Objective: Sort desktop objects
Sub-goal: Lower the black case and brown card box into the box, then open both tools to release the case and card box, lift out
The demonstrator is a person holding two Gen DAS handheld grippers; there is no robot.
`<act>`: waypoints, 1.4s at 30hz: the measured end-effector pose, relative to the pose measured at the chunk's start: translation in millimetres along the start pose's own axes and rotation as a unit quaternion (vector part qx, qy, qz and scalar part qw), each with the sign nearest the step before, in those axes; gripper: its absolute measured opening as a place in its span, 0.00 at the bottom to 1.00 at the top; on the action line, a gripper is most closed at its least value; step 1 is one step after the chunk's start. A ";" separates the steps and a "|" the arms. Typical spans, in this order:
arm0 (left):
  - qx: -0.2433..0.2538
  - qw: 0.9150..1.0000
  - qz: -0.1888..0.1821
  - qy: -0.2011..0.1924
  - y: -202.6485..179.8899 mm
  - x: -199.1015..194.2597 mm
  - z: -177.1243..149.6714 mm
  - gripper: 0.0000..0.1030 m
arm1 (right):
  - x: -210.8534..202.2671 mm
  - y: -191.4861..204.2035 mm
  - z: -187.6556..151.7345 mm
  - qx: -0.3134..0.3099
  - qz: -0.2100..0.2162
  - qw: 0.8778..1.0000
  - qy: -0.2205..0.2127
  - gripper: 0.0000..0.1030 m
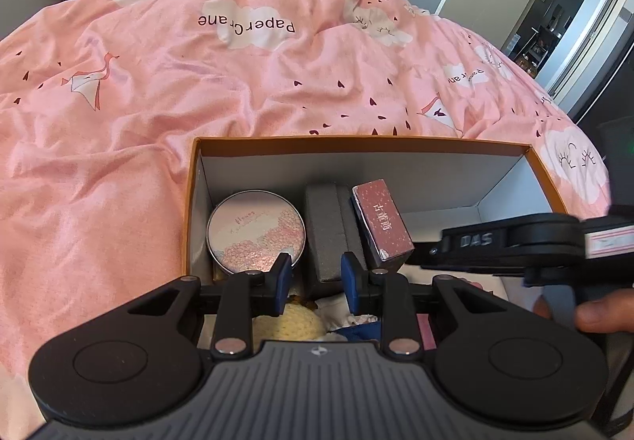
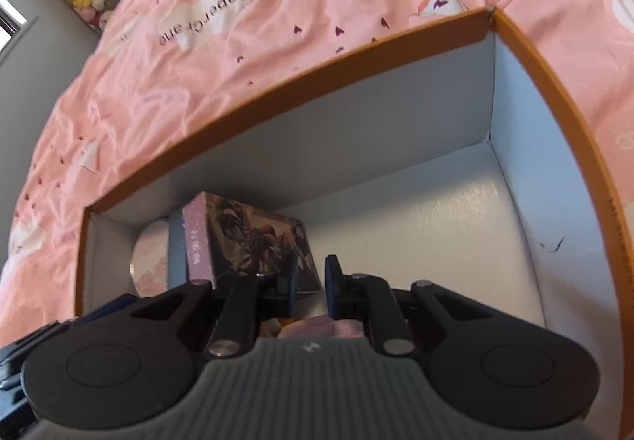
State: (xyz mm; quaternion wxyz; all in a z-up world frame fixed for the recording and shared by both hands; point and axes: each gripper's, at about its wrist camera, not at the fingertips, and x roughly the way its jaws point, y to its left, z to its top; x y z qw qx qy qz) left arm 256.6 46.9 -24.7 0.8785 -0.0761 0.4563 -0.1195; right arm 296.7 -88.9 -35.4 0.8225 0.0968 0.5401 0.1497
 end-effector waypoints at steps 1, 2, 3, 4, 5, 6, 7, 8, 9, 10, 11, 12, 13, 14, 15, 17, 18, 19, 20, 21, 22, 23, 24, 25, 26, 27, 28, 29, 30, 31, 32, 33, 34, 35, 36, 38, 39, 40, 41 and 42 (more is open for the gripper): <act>0.000 1.000 0.000 -0.001 0.3 -0.6 0.0 0.30 | 3.6 0.6 -0.6 0.000 -0.001 1.000 0.006 0.14; -0.001 1.000 0.000 -0.001 0.5 -1.0 0.2 0.30 | 7.1 0.5 -0.7 0.004 0.000 1.000 0.014 0.14; -0.001 1.000 -0.001 -0.002 0.7 -1.7 0.1 0.30 | 10.1 0.0 -1.1 0.008 0.003 1.000 0.020 0.14; -0.001 1.000 -0.001 -0.002 0.8 -2.2 0.0 0.30 | 12.8 -0.4 -0.8 0.012 0.010 1.000 0.024 0.13; 0.000 1.000 0.000 -0.003 1.0 -2.8 -0.3 0.30 | 15.8 -0.2 -1.1 0.013 0.013 0.999 0.027 0.13; 0.001 1.000 0.001 -0.004 1.4 -3.3 -0.3 0.30 | 19.1 0.9 -1.5 0.010 0.014 0.999 0.030 0.13; 0.001 1.000 0.002 -0.005 2.1 -3.9 -0.4 0.30 | 20.7 2.4 -1.6 0.007 0.020 0.999 0.032 0.12; -0.001 1.000 0.003 -0.005 2.9 -4.4 -0.5 0.30 | 22.2 4.8 -2.2 0.003 0.026 0.999 0.035 0.11; -0.003 1.000 0.003 -0.005 3.7 -4.9 -0.5 0.30 | 22.9 7.7 -2.6 -0.003 0.025 0.999 0.033 0.08; -0.004 1.000 0.003 -0.005 4.7 -5.2 -0.6 0.30 | 22.7 11.5 -2.7 -0.015 0.023 0.999 0.029 0.05; -0.004 1.000 0.003 -0.004 5.1 -5.3 -0.7 0.30 | 22.6 15.5 -3.0 -0.027 0.022 0.999 0.026 0.03; -0.003 1.000 0.003 -0.003 5.3 -5.4 -0.9 0.30 | 22.8 18.9 -3.8 -0.036 0.020 0.999 0.022 0.02; -0.003 1.000 0.004 -0.004 5.3 -5.4 -1.0 0.30 | 23.1 20.9 -4.2 -0.043 0.017 0.999 0.019 0.02; -0.003 1.000 0.005 -0.004 5.3 -5.5 -1.4 0.30 | 23.8 22.3 -3.8 -0.049 0.016 0.999 0.018 0.02; -0.004 1.000 0.005 -0.003 5.3 -5.2 -1.4 0.30 | 23.8 22.7 -3.2 -0.054 0.016 0.998 0.018 0.02; -0.006 1.000 0.006 -0.004 5.6 -5.8 -1.8 0.30 | 21.9 22.2 -1.0 -0.062 0.018 0.998 0.014 0.02; -0.006 1.000 0.006 -0.004 6.0 -6.1 -2.2 0.30 | 19.3 22.1 0.6 -0.068 0.019 0.998 0.006 0.02; -0.006 1.000 0.006 -0.003 6.1 -7.0 -2.7 0.30 | 16.2 22.2 2.1 -0.073 0.019 0.997 -0.005 0.02; -0.005 1.000 0.007 -0.003 6.2 -7.8 -3.1 0.30 | 14.3 22.3 4.6 -0.075 0.017 0.997 -0.012 0.02; -0.005 1.000 0.007 -0.003 6.4 -8.5 -3.5 0.31 | 13.3 22.9 7.3 -0.076 0.020 0.997 -0.016 0.02; -0.006 1.000 0.007 -0.003 6.7 -8.9 -3.7 0.30 | 12.6 23.9 9.6 -0.078 0.025 0.996 -0.020 0.02; -0.006 1.000 0.007 -0.004 7.2 -9.4 -4.0 0.30 | 12.0 25.7 11.1 -0.084 0.024 0.996 -0.024 0.02; -0.008 1.000 0.007 -0.005 7.8 -10.2 -4.3 0.30 | 11.5 28.2 12.2 -0.094 0.022 0.995 -0.029 0.02; -0.009 1.000 0.007 -0.005 8.5 -10.6 -4.4 0.30 | 11.1 30.8 12.7 -0.104 0.022 0.994 -0.036 0.02; -0.011 1.000 0.006 -0.005 9.1 -11.0 -4.5 0.30 | 11.3 33.0 13.5 -0.112 0.022 0.993 -0.038 0.02; -0.013 1.000 0.005 -0.004 9.7 -11.3 -4.6 0.30 | 11.7 34.1 14.4 -0.116 0.022 0.992 -0.039 0.02; -0.015 1.000 0.005 -0.004 10.4 -11.6 -4.5 0.30 | 13.4 35.3 15.1 -0.118 0.022 0.992 -0.040 0.02; -0.016 1.000 0.004 -0.005 10.9 -11.8 -4.7 0.30 | 13.7 34.8 15.7 -0.117 0.023 0.992 -0.039 0.02; -0.016 1.000 0.004 -0.005 11.0 -11.9 -5.0 0.30 | 13.7 35.2 15.8 -0.116 0.023 0.992 -0.038 0.02; -0.016 1.000 0.005 -0.006 10.8 -12.0 -5.2 0.30 | 13.5 34.5 16.2 -0.112 0.024 0.993 -0.037 0.02; -0.016 1.000 0.006 -0.005 11.0 -12.1 -5.0 0.30 | 13.2 33.3 16.8 -0.105 0.026 0.994 -0.035 0.02; -0.015 1.000 0.006 -0.006 10.5 -13.1 -5.3 0.31 | 12.1 30.2 16.0 -0.096 0.027 0.995 -0.032 0.03; -0.014 1.000 0.005 -0.008 10.0 -14.4 -5.6 0.30 | 9.8 27.2 14.5 -0.089 0.027 0.995 -0.030 0.05; -0.013 1.000 0.005 -0.009 9.3 -16.4 -6.1 0.30 | 7.4 26.7 13.2 -0.087 0.025 0.995 -0.032 0.05; -0.011 1.000 0.005 -0.011 8.0 -18.6 -6.6 0.30 | 4.3 26.8 11.1 -0.090 0.022 0.995 -0.034 0.06; -0.006 1.000 0.008 -0.018 3.6 -24.3 -7.7 0.31 | -3.7 28.1 4.7 -0.105 0.014 0.994 -0.040 0.06; -0.003 1.000 0.011 -0.021 0.8 -27.4 -8.1 0.31 | -7.8 29.4 1.3 -0.115 0.009 0.992 -0.041 0.07; -0.001 1.000 0.015 -0.024 -2.3 -30.5 -8.7 0.31 | -12.4 29.9 -2.7 -0.125 0.006 0.991 -0.041 0.09; 0.002 0.999 0.022 -0.024 -5.6 -33.4 -9.4 0.30 | -17.1 30.5 -6.7 -0.132 0.006 0.990 -0.042 0.09; 0.006 0.999 0.029 -0.024 -9.4 -36.7 -10.6 0.30 | -21.9 30.6 -10.9 -0.139 0.007 0.989 -0.042 0.12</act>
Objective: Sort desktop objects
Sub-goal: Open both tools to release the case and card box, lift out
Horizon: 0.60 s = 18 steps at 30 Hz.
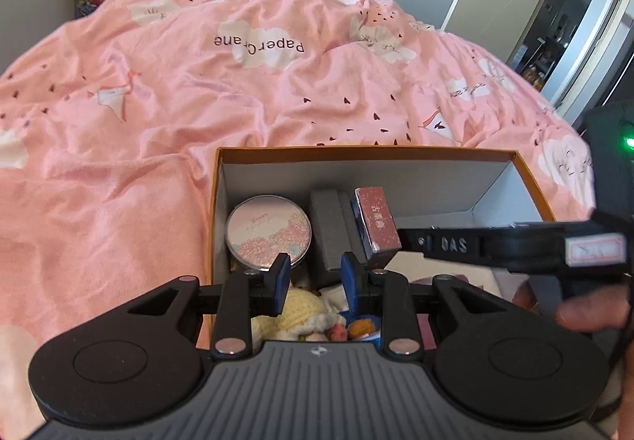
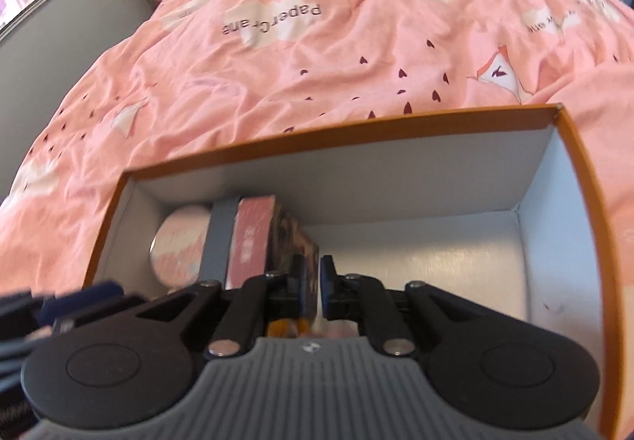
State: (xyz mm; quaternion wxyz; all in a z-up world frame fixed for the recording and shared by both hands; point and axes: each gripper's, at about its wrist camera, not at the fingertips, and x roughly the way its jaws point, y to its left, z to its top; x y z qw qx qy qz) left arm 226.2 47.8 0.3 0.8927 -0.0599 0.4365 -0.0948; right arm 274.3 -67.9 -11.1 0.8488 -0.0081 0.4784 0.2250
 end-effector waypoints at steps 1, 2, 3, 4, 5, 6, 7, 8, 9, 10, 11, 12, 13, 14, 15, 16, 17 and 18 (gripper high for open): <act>0.006 1.000 0.005 -0.002 -3.7 -3.7 -1.4 0.30 | -5.7 1.2 -3.8 -0.006 0.001 1.000 -0.001 0.15; 0.009 1.000 0.008 -0.004 -6.8 -7.7 -3.1 0.30 | -12.0 2.5 -7.7 -0.012 0.000 1.000 -0.005 0.16; 0.009 1.000 0.007 -0.007 -9.2 -11.9 -4.9 0.30 | -18.6 4.1 -11.7 -0.019 -0.001 1.000 -0.009 0.17; 0.007 1.000 0.006 -0.009 -11.3 -15.7 -6.6 0.30 | -24.5 6.2 -15.7 -0.027 -0.005 1.000 -0.012 0.18; 0.007 1.000 0.006 -0.010 -13.2 -19.8 -8.3 0.30 | -30.5 8.2 -20.2 -0.035 -0.008 0.999 -0.015 0.20; 0.007 1.000 0.009 -0.013 -15.4 -24.3 -10.4 0.30 | -36.7 10.2 -24.6 -0.041 -0.012 0.999 -0.021 0.22; 0.008 1.000 0.010 -0.019 -17.3 -29.3 -12.7 0.30 | -42.9 12.4 -29.1 -0.049 -0.014 0.998 -0.027 0.22; 0.008 1.000 0.009 -0.024 -18.7 -34.4 -15.1 0.30 | -49.2 14.3 -33.7 -0.053 -0.017 0.998 -0.032 0.23; 0.009 1.000 0.008 -0.025 -20.2 -38.8 -17.4 0.30 | -55.8 16.2 -38.8 -0.056 -0.023 0.997 -0.039 0.25; 0.009 1.000 0.008 -0.023 -21.5 -42.6 -19.5 0.30 | -61.8 18.0 -44.3 -0.061 -0.027 0.997 -0.045 0.25; 0.008 1.000 0.007 -0.021 -22.5 -46.4 -21.6 0.30 | -67.3 20.0 -49.9 -0.066 -0.033 0.996 -0.049 0.26; 0.008 1.000 0.005 -0.022 -23.4 -50.3 -24.4 0.30 | -72.1 21.1 -54.6 -0.066 -0.042 0.995 -0.054 0.27; 0.009 1.000 0.004 -0.020 -24.1 -53.9 -27.2 0.30 | -77.1 22.0 -59.3 -0.066 -0.048 0.995 -0.061 0.31; 0.008 1.000 0.004 -0.016 -24.6 -56.9 -30.4 0.30 | -82.1 22.6 -63.7 -0.069 -0.046 0.994 -0.070 0.32; 0.006 1.000 0.002 -0.015 -24.3 -60.3 -34.0 0.30 | -86.5 23.3 -68.0 -0.073 -0.044 0.993 -0.078 0.36; 0.005 1.000 0.001 -0.016 -24.1 -63.7 -37.7 0.30 | -89.4 24.7 -70.8 -0.077 -0.045 0.993 -0.081 0.36; 0.005 1.000 -0.001 -0.016 -23.7 -67.2 -41.2 0.30 | -92.4 25.8 -73.2 -0.080 -0.045 0.992 -0.082 0.36; 0.004 1.000 -0.002 -0.015 -23.5 -70.5 -44.6 0.30 | -95.9 27.1 -76.0 -0.083 -0.044 0.992 -0.087 0.36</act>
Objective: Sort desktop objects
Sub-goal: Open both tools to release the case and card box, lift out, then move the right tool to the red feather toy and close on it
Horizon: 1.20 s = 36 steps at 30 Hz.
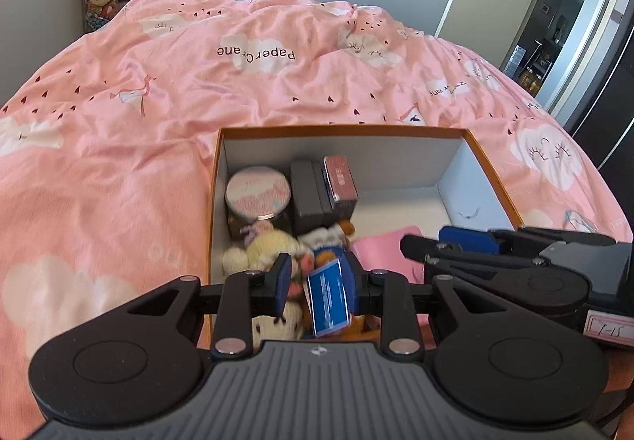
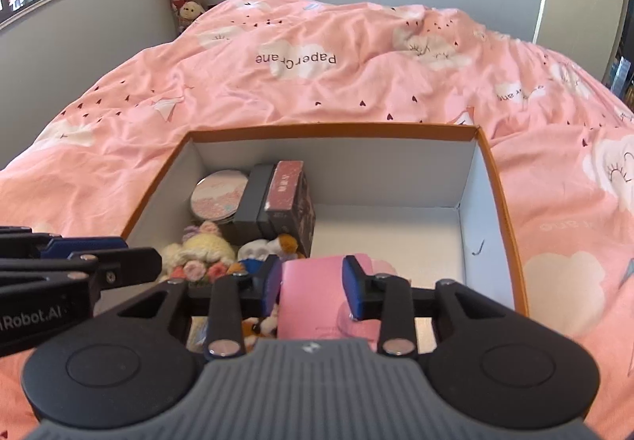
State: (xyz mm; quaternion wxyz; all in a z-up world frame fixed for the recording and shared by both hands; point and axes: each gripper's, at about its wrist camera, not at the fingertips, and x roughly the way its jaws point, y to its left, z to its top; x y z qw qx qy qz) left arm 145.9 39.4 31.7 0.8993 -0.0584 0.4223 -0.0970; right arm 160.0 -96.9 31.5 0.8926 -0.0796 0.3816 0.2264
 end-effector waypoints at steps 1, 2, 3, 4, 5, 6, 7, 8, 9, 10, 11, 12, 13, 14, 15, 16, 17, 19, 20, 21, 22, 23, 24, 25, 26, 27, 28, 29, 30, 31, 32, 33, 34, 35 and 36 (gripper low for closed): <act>0.000 1.000 -0.001 0.000 0.4 -4.0 -3.4 0.30 | -4.3 1.8 -1.9 -0.004 0.002 1.000 -0.006 0.36; 0.000 1.000 -0.002 -0.002 0.6 -8.3 -6.7 0.30 | -9.0 3.7 -3.7 -0.008 0.002 1.000 -0.012 0.36; 0.000 1.000 0.000 -0.005 0.5 -13.1 -10.1 0.30 | -14.5 5.8 -6.1 -0.010 0.003 1.000 -0.020 0.36; 0.003 1.000 0.003 -0.008 -0.2 -18.6 -13.7 0.30 | -20.5 7.9 -9.0 -0.014 0.008 0.999 -0.028 0.39; 0.008 1.000 0.006 -0.012 -0.9 -24.3 -17.4 0.30 | -27.0 9.8 -12.2 -0.018 0.012 0.999 -0.037 0.41; 0.012 1.000 0.005 -0.016 -1.0 -30.7 -21.6 0.30 | -34.1 11.8 -17.0 -0.024 0.017 0.998 -0.049 0.43; 0.013 1.000 0.004 -0.019 -0.5 -36.5 -25.9 0.30 | -41.3 13.8 -22.7 -0.031 0.021 0.997 -0.061 0.44; 0.014 1.000 0.003 -0.020 0.4 -41.6 -29.7 0.31 | -48.0 15.7 -28.9 -0.039 0.025 0.996 -0.072 0.44; 0.012 1.000 0.002 -0.020 2.0 -46.0 -34.1 0.31 | -54.6 17.2 -35.7 -0.043 0.027 0.995 -0.081 0.44; 0.009 1.000 0.003 -0.019 4.2 -49.7 -38.8 0.31 | -60.8 17.3 -42.8 -0.044 0.032 0.994 -0.091 0.45; 0.006 1.000 0.006 -0.018 6.3 -53.4 -43.4 0.31 | -66.1 16.8 -49.0 -0.043 0.038 0.994 -0.097 0.45; 0.005 1.000 0.010 -0.016 8.2 -56.1 -48.4 0.31 | -70.3 17.1 -54.8 -0.043 0.044 0.993 -0.096 0.45; 0.003 1.000 0.011 -0.012 10.5 -58.5 -53.1 0.31 | -73.0 17.6 -60.0 -0.045 0.052 0.994 -0.089 0.45; 0.000 1.000 0.012 -0.007 13.0 -59.8 -58.4 0.31 | -74.5 17.8 -64.9 -0.045 0.063 0.994 -0.079 0.45; -0.001 1.000 0.015 -0.001 15.0 -60.9 -63.7 0.31 | -74.9 17.8 -70.1 -0.043 0.075 0.994 -0.067 0.45; 0.000 1.000 0.019 0.005 16.0 -62.0 -69.5 0.31 | -73.5 17.1 -75.6 -0.040 0.089 0.994 -0.052 0.44; 0.004 1.000 0.027 0.010 17.2 -62.2 -75.0 0.32 | -71.2 16.1 -81.5 -0.033 0.100 0.994 -0.034 0.44; 0.015 0.999 0.044 0.017 18.4 -62.8 -87.1 0.34 | -64.0 15.0 -94.2 -0.019 0.112 0.994 0.000 0.43; 0.023 0.998 0.050 0.023 18.9 -61.9 -92.7 0.39 | -59.3 15.1 -100.3 -0.015 0.113 0.993 0.015 0.43; 0.029 0.998 0.054 0.030 19.6 -60.3 -97.6 0.44 | -54.8 15.0 -105.5 -0.012 0.111 0.993 0.029 0.43; 0.035 0.997 0.058 0.037 20.9 -58.9 -103.1 0.56 | -50.5 13.8 -110.3 -0.010 0.109 0.993 0.040 0.43; 0.042 0.996 0.063 0.043 21.9 -57.3 -107.6 0.57 | -46.1 14.2 -114.5 -0.009 0.106 0.993 0.049 0.43; 0.050 0.995 0.073 0.047 22.1 -55.4 -111.1 0.57 | -42.3 14.3 -117.8 -0.010 0.100 0.993 0.058 0.43; 0.061 0.993 0.086 0.049 21.6 -53.7 -115.3 0.58 | -38.8 14.8 -121.1 -0.014 0.094 0.993 0.064 0.43; 0.075 0.991 0.098 0.054 21.2 -50.6 -119.1 0.62 | -35.6 15.4 -123.9 -0.017 0.090 0.993 0.071 0.43; 0.088 0.988 0.111 0.060 21.3 -47.6 -123.0 0.63 | -32.6 15.2 -125.6 -0.014 0.090 0.993 0.076 0.43; 0.098 0.985 0.122 0.065 21.1 -43.1 -126.3 0.64 | -30.2 14.9 -127.6 -0.011 0.097 0.992 0.081 0.43; 0.105 0.984 0.128 0.069 22.1 -37.9 -129.4 0.64 | -27.4 15.7 -129.1 -0.009 0.107 0.990 0.088 0.43; 0.112 0.982 0.132 0.071 22.6 -32.7 -132.5 0.64 | -25.6 17.2 -131.0 -0.010 0.117 0.989 0.094 0.43; 0.120 0.980 0.137 0.075 22.7 -26.8 -135.5 0.64 | -23.7 19.9 -132.3 -0.014 0.125 0.987 0.098 0.43; 0.126 0.979 0.140 0.079 23.8 -20.2 -138.0 0.64 | -22.6 23.3 -133.1 -0.020 0.129 0.986 0.102 0.43; 0.127 0.979 0.137 0.081 25.4 -14.6 -140.1 0.64 | -21.6 26.2 -133.5 -0.026 0.129 0.986 0.104 0.43; 0.126 0.980 0.131 0.082 27.1 -10.0 -142.0 0.64 | -20.8 28.1 -133.6 -0.030 0.130 0.985 0.106 0.43; 0.127 0.980 0.129 0.080 28.0 -6.3 -144.5 0.64 | -20.3 29.3 -133.6 -0.033 0.133 0.985 0.107 0.43; 0.128 0.980 0.133 0.077 29.3 -2.4 -146.2 0.64 | -20.0 30.1 -133.4 -0.035 0.136 0.984 0.107 0.43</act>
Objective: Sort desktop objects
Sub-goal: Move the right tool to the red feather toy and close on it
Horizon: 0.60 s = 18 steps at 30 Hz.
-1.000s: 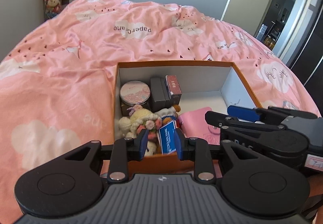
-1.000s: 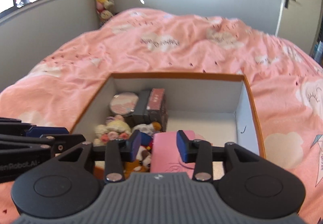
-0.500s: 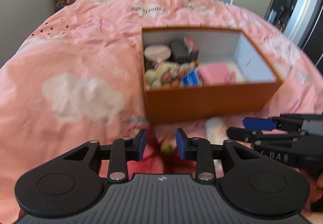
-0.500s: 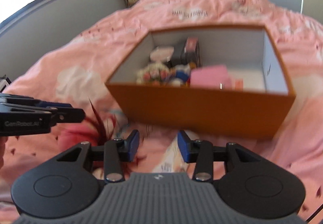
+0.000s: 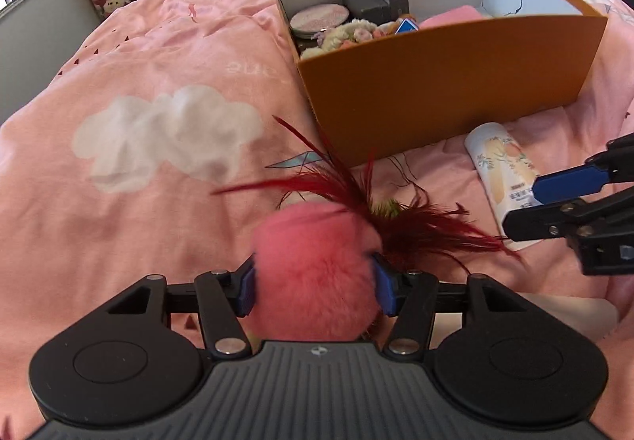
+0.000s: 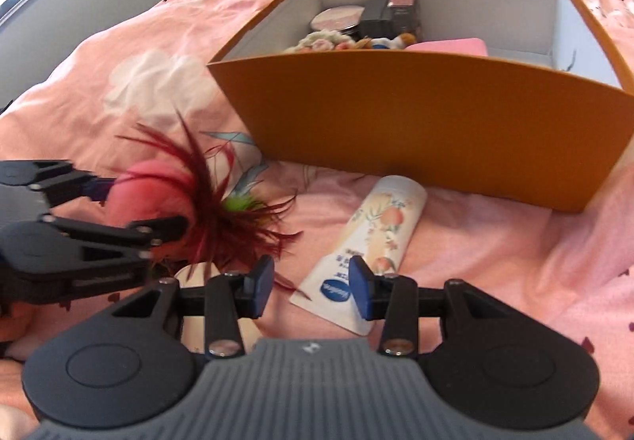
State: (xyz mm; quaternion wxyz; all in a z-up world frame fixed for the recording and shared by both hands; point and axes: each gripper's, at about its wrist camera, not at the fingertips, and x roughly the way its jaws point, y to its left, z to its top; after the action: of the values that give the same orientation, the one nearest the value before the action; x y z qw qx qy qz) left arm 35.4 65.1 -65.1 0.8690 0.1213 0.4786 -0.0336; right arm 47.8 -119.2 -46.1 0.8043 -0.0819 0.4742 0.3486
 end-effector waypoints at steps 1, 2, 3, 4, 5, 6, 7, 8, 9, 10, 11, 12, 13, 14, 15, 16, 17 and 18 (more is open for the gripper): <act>-0.004 1.000 0.004 0.000 0.3 3.2 -0.5 0.60 | 1.0 0.4 0.8 -0.002 0.003 1.000 0.001 0.43; -0.010 1.000 0.002 0.000 1.9 5.3 -0.8 0.53 | 1.7 0.8 1.1 -0.003 0.007 1.000 0.002 0.43; -0.016 1.000 -0.002 -0.005 3.8 5.7 -1.0 0.52 | 2.6 1.3 1.5 -0.005 0.011 1.000 0.004 0.43; -0.023 1.000 -0.007 -0.012 5.8 5.4 -1.5 0.49 | 3.7 2.2 1.7 -0.007 0.013 1.000 0.005 0.43; -0.029 0.999 -0.013 -0.017 7.9 4.6 -1.9 0.47 | 4.9 3.1 2.4 -0.009 0.016 1.000 0.007 0.43; -0.037 0.999 -0.017 -0.022 10.2 3.3 -2.4 0.46 | 6.1 3.6 3.4 -0.010 0.021 1.000 0.009 0.43; -0.045 0.998 -0.021 -0.025 12.6 1.8 -3.0 0.44 | 7.5 4.2 4.4 -0.010 0.026 1.000 0.010 0.43; -0.050 0.998 -0.023 -0.029 14.5 0.3 -2.6 0.42 | 8.4 5.2 5.3 -0.010 0.030 0.999 0.010 0.43; -0.054 0.998 -0.024 -0.033 15.8 -1.6 -2.5 0.40 | 9.2 6.4 6.3 -0.011 0.034 0.999 0.009 0.43; -0.059 0.997 -0.022 -0.036 17.0 -3.7 -2.1 0.35 | 10.1 7.2 8.2 -0.010 0.042 0.999 0.009 0.43; -0.064 0.997 -0.021 -0.039 18.4 -6.1 -1.4 0.25 | 11.5 7.4 10.4 -0.006 0.052 0.999 0.008 0.43; -0.070 0.997 -0.018 -0.042 19.9 -8.9 -0.3 0.18 | 12.7 7.3 13.3 0.001 0.063 0.998 0.008 0.43; -0.075 0.996 -0.015 -0.043 22.0 -11.7 0.9 0.09 | 14.5 7.3 16.2 0.009 0.075 0.997 0.008 0.43; -0.081 0.996 -0.016 -0.041 24.8 -13.4 2.1 0.08 | 16.9 7.7 19.2 0.016 0.087 0.996 0.008 0.42; -0.085 0.995 -0.020 -0.038 27.3 -13.9 2.3 0.08 | 20.1 9.2 22.0 0.019 0.098 0.995 0.010 0.38; -0.088 0.995 -0.023 -0.038 29.2 -14.1 1.5 0.07 | 24.0 12.1 24.1 0.019 0.106 0.994 0.015 0.37; -0.092 0.995 -0.025 -0.039 30.8 -14.4 0.4 0.06 | 28.3 15.3 25.7 0.019 0.111 0.993 0.019 0.37; -0.098 0.994 -0.027 -0.042 32.6 -15.4 -0.6 0.06 | 32.2 19.1 26.9 0.017 0.116 0.993 0.022 0.37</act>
State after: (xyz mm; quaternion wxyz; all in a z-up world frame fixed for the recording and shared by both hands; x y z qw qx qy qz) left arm 32.2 95.9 -46.6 0.8946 0.0213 0.4462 -0.0152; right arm 64.5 -77.0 -54.3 0.7490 -0.0204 0.5040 0.4295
